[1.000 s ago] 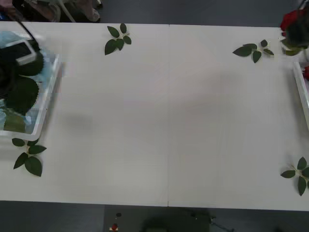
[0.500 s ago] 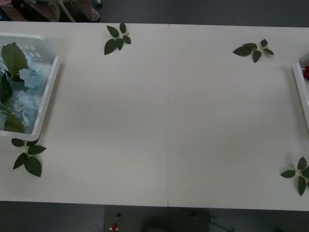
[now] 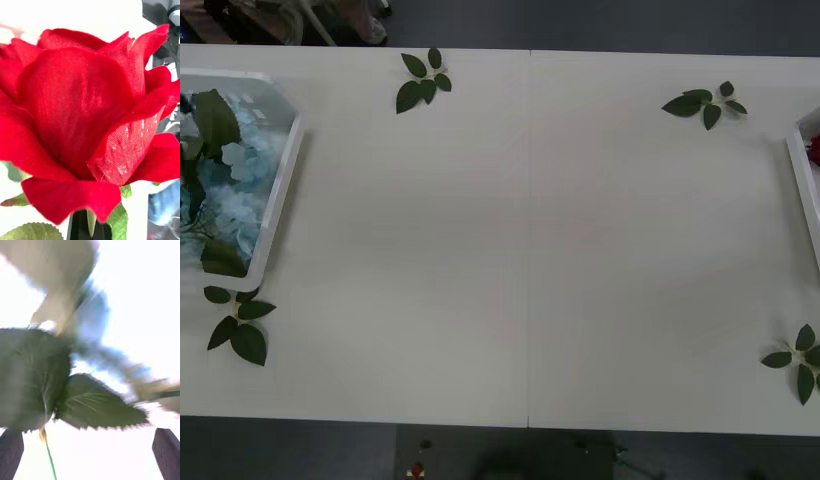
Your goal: Put the red flowers into the right box and the blue flowers into the left box
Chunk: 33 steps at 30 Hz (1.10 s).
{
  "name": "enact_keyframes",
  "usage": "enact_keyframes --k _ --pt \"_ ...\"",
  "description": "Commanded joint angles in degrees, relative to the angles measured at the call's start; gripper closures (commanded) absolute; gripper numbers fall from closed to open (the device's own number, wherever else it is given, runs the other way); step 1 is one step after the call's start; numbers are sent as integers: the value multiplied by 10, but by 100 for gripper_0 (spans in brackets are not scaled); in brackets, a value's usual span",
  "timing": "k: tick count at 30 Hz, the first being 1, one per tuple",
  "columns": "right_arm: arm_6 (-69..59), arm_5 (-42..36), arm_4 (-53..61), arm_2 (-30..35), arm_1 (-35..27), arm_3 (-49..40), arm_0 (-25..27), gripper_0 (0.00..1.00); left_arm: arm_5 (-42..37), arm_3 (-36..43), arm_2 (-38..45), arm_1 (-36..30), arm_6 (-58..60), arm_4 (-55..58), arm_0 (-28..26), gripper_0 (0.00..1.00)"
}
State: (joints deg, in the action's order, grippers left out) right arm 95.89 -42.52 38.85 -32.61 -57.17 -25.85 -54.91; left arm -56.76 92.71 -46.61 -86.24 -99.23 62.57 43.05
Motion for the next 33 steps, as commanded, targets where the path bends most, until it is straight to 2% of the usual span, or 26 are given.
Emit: enact_keyframes --k 1,3,4,7,9,11,13,15,18,21,25,29,33 --pt "-41 23 -14 -2 7 -5 -17 100 -2 41 75 -45 -121 173 22 0" --pt "-41 39 -16 -1 9 -5 -17 98 -5 47 90 -24 -146 269 22 0" --pt "-40 45 -16 -1 9 -5 -17 78 -1 53 91 -5 -149 303 21 0" --pt "-33 50 -16 -1 9 -5 -17 42 38 70 92 69 -153 365 2 0" --pt "-27 51 -15 -1 9 -5 -17 33 88 82 93 119 -163 389 -24 0" --pt "-23 50 -7 -1 9 -5 -17 30 140 96 95 157 -184 385 -51 0" --pt "-6 50 20 -2 9 -7 -17 28 237 117 102 215 -225 353 -99 0" --pt "28 48 54 0 7 -13 -17 26 282 127 114 255 -253 324 -131 0" --pt "91 19 139 25 4 -34 -17 25 289 143 153 294 -285 294 -170 0" --pt "183 -54 248 82 -5 -81 -16 25 289 179 196 277 -320 294 -206 0" --pt "276 -168 407 139 -34 -123 -14 25 292 222 200 223 -323 361 -210 0" --pt "380 -249 531 157 -47 -157 -14 25 297 236 200 201 -330 394 -202 0" --pt "471 -280 634 156 -36 -206 0 25 297 234 200 216 -338 385 -194 0"
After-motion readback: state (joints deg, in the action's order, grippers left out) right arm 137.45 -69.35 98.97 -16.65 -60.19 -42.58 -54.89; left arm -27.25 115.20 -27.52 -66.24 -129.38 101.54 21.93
